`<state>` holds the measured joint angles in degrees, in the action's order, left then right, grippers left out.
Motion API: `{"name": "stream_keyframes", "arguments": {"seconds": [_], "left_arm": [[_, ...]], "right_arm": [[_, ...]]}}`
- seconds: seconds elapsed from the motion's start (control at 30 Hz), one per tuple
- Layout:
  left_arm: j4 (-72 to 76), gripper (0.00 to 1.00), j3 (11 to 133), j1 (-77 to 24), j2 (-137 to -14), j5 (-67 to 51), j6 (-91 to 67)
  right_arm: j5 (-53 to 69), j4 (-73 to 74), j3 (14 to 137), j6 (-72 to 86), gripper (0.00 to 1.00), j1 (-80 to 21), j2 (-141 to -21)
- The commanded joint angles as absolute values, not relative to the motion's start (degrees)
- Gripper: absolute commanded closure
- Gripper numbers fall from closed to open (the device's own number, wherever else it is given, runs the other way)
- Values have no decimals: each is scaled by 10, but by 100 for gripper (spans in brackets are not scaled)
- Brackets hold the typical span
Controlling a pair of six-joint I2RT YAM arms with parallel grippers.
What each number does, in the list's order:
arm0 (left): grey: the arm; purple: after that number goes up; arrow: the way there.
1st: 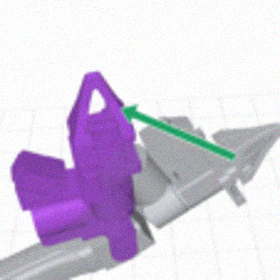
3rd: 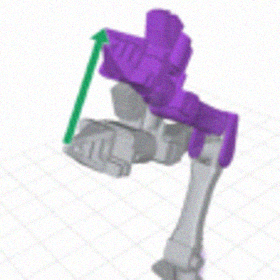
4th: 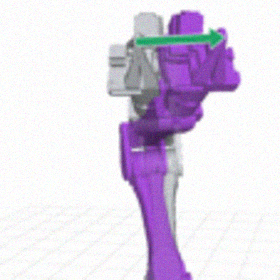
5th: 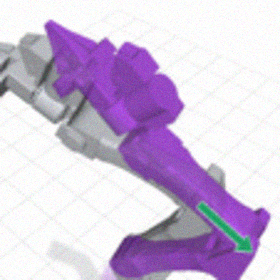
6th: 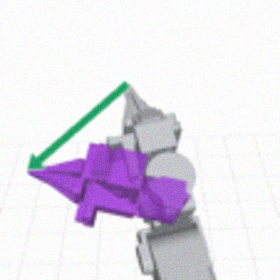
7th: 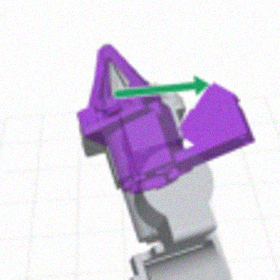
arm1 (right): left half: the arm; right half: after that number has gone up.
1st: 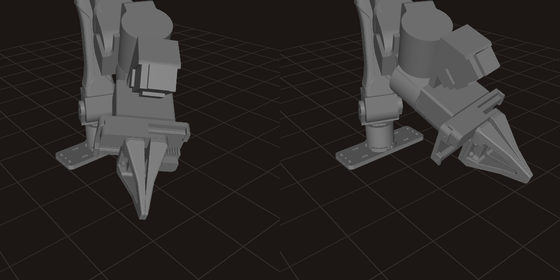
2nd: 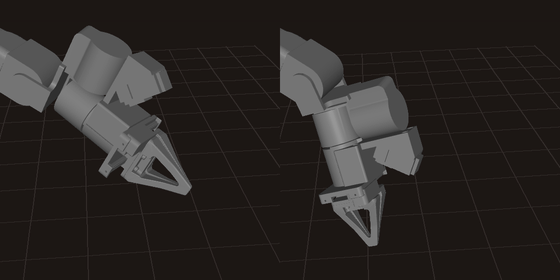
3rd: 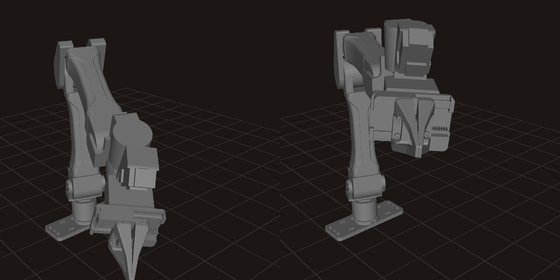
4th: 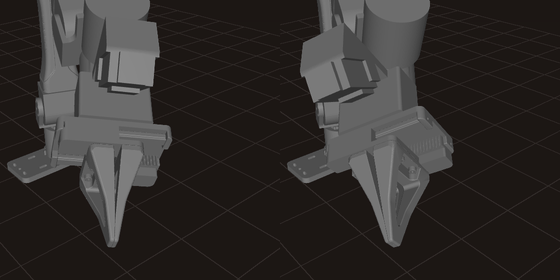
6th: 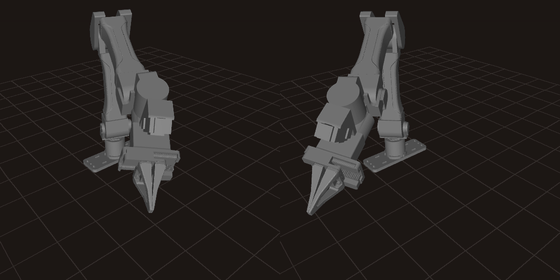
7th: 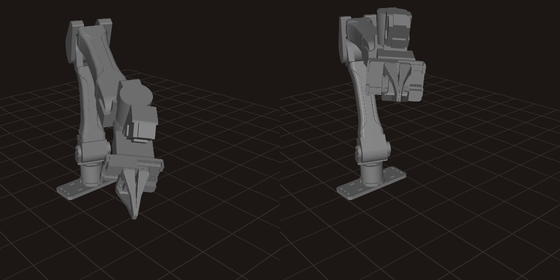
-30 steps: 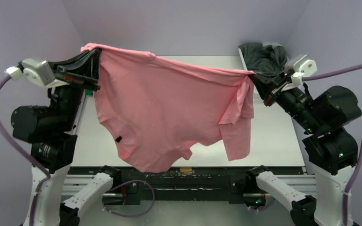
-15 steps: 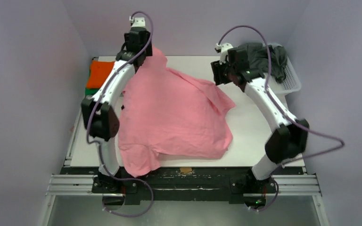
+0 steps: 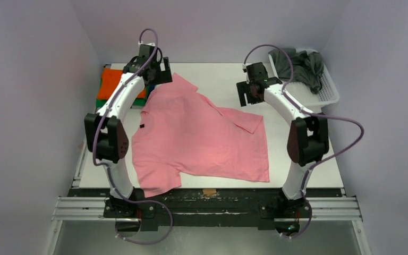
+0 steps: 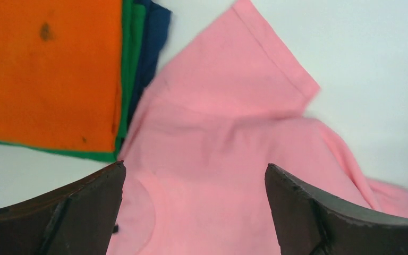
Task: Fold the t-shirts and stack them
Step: Flatten out the tshirt
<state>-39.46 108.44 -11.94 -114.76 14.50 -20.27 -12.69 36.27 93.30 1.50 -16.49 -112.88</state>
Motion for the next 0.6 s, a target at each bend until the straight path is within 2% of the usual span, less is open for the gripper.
{"name": "stream_keyframes", "arguments": {"seconds": [0.0,0.1,0.23,0.33,0.47,0.57], "left_arm": [[-347,0,954,-125,-1035,-13,-276],[-310,0,866,-133,-990,-86,-300],[-309,0,809,-142,-966,-113,-322],[-300,0,776,-142,-967,-103,-336],[-300,0,751,-142,-983,-95,-350],[-295,0,731,-142,-988,-95,-359]], "right_arm": [[-150,349,833,56,23,-167,-1004],[-128,364,762,87,28,-167,-961],[-68,345,693,97,35,-167,-938],[-11,337,688,82,44,-169,-957],[-10,344,702,68,55,-172,-1002],[-33,329,697,65,57,-172,-1013]]}}
